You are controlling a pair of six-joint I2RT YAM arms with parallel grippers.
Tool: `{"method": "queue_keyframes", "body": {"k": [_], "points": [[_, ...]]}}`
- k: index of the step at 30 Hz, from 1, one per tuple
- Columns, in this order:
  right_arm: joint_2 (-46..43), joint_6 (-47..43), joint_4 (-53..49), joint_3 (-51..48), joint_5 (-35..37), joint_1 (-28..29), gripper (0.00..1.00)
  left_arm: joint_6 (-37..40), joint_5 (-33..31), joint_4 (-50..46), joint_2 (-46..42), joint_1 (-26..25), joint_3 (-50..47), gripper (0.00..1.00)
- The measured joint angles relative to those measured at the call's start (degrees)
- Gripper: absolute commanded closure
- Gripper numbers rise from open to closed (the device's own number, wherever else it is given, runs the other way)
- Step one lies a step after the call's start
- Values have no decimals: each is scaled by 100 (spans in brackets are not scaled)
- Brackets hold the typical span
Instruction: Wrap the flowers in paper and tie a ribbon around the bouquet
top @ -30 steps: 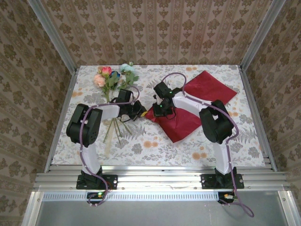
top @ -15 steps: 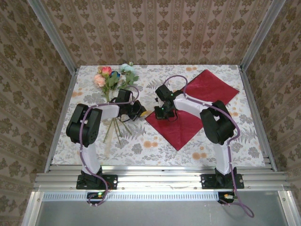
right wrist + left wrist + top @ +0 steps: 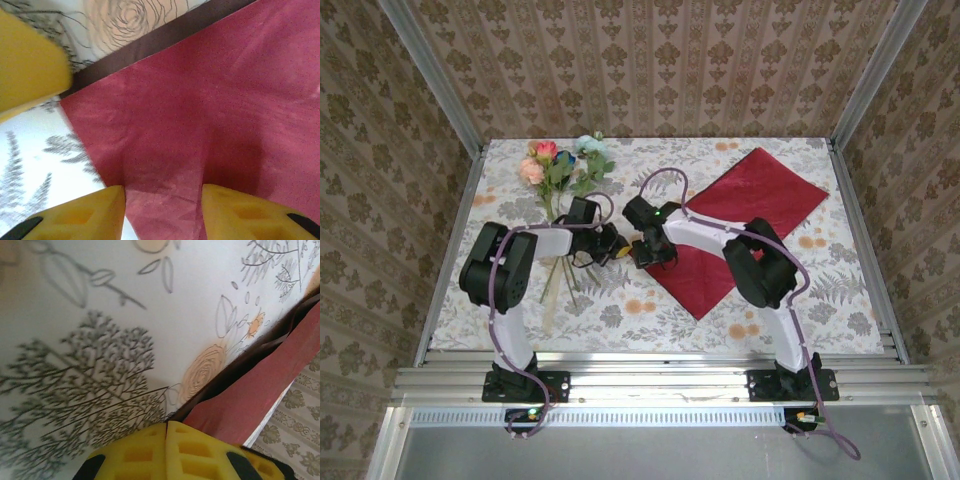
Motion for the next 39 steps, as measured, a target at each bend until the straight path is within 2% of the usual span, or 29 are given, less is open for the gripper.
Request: {"method": "queue_keyframes", "body": {"k": [7,14,27,31,33,39], "points": [[81,87,-107,160,267,-7,85,-2,-42,-55,-337,203,-109,100],[46,76,-79,131,177,-83,100,-2,-37,-63,-393,216,-109,100],[-210,85,315,-278,-570,-345,100,-90,31,-57,-393,166,-109,100],[-411,85,363,-321,-809,-404,100,-142,57,-57,-393,129,-109,82],[-546,85,431,-321,-907,-433,100,-184,72,-55,-393,129,-109,77],[-898,87,588,-481,-1075,-514,100,-247,74,-28,-391,129,-109,70]]}}
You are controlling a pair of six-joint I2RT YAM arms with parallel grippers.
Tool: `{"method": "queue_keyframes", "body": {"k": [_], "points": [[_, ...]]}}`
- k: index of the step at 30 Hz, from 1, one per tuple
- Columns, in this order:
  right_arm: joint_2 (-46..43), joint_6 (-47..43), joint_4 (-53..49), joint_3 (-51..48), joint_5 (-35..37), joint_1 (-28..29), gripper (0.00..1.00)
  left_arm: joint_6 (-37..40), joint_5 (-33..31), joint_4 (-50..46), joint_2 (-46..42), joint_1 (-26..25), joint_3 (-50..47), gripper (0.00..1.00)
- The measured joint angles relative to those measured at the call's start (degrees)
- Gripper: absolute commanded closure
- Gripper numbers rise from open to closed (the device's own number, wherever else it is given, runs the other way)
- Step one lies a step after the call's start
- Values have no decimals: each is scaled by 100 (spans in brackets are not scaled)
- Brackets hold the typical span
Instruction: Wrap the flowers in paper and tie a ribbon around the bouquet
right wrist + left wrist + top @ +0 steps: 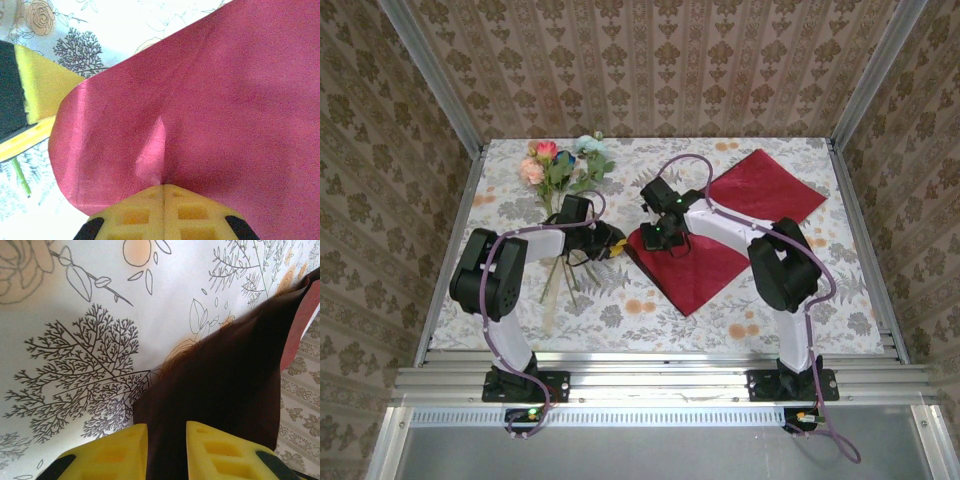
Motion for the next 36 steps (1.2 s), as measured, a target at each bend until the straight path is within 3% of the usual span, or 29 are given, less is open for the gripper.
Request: {"method": "queue_keyframes", "body": {"k": [4,15,26,36], "points": [[-85,4,24,-227,-44,-44,100,-59,0,57,0,-28,2,66],[-590,160,153,-586,-125,-197,100,-7,-186,-595,-4,-98,142,95],[-1220,479,446,-1029,-122,-232,100,-210,-105,-546,258,-785,800,95],[-1845,699,737,-1635,-57,-280,100,-378,-7,-315,1263,-1241,1440,99]]}}
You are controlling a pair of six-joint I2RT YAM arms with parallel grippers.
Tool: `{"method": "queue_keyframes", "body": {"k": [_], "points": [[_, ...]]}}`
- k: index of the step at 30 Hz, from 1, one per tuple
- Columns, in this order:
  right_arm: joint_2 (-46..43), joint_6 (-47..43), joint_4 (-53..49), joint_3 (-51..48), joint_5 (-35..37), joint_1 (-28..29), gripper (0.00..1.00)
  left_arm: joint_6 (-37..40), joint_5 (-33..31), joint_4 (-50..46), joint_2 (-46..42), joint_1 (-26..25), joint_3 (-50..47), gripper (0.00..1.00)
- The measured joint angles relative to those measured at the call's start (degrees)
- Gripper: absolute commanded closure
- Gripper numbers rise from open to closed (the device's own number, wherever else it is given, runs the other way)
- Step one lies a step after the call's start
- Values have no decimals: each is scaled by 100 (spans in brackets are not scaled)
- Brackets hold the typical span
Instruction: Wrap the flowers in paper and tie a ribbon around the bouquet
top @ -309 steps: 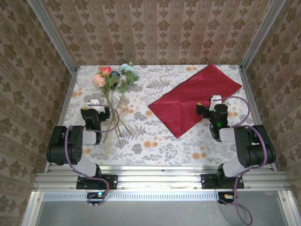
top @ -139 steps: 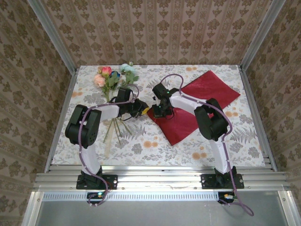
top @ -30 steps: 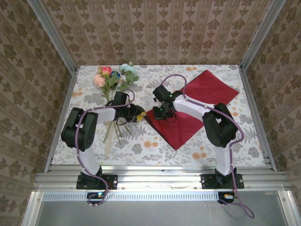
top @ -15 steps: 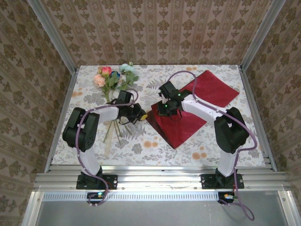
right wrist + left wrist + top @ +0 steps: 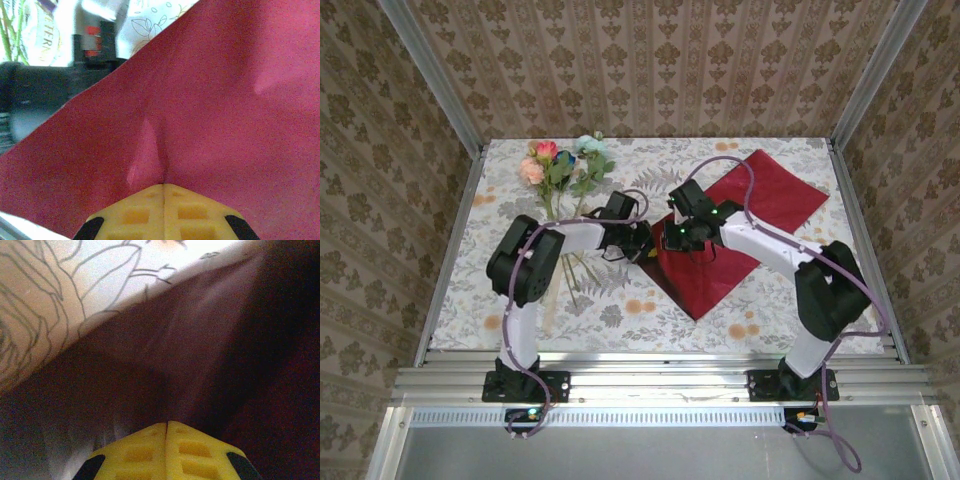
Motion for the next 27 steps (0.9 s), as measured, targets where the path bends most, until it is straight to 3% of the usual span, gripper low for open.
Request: {"method": "queue_keyframes", "body": {"k": [9,17,22,27], "points": [[-1416,293,-44,-1078,695,-328,100,223,-186,-157,85,275,50,100],[-3008,1364,-807,-2590,1685,-540,100,354,-424,-162,13,898,-4,100],[-3018,2144,-1209,-3185,1759,-918,100,424,-505,-195,11,1121,26,100],[-2846,2551,-1665,-3161,1950,-1047,100,595,-686,-522,11,1097,232,99]]}}
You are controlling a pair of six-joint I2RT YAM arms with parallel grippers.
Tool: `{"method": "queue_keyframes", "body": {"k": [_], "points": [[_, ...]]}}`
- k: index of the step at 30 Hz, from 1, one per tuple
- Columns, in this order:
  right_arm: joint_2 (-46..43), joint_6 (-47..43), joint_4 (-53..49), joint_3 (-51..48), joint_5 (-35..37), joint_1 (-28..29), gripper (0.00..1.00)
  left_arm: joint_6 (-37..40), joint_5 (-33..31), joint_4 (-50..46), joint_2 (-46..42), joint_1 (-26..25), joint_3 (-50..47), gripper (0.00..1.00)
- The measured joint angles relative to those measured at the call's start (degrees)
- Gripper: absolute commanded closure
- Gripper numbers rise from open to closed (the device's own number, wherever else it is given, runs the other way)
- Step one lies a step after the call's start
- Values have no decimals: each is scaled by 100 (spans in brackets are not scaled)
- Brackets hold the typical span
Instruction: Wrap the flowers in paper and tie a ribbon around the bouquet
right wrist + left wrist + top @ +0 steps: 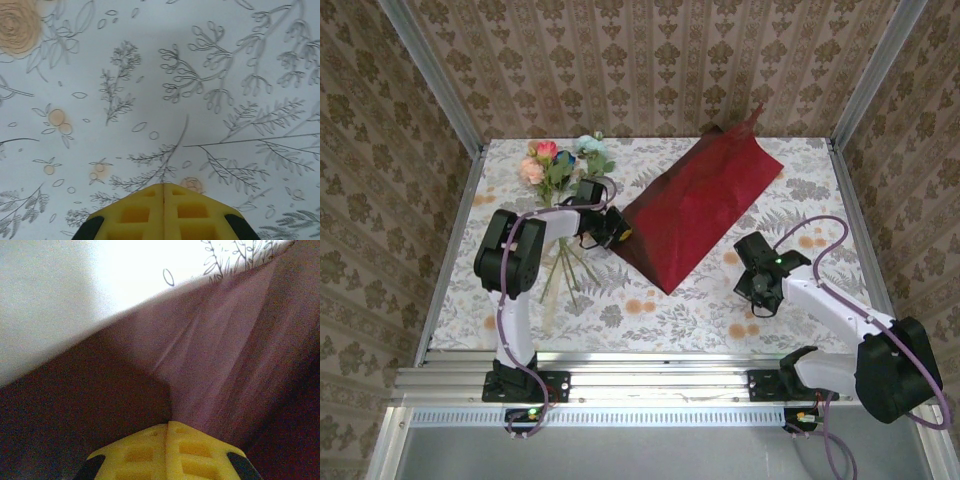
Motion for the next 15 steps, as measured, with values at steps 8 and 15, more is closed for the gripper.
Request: {"method": "queue_keyframes", "body": {"k": [8,15], "points": [[249,-68,175,348,-61,-116,83,85,-52,-431,35,-938,1266,83],[739,-645,337,1429,-387,-247,49,605,42,-660,28,-1329,1423,78]]}}
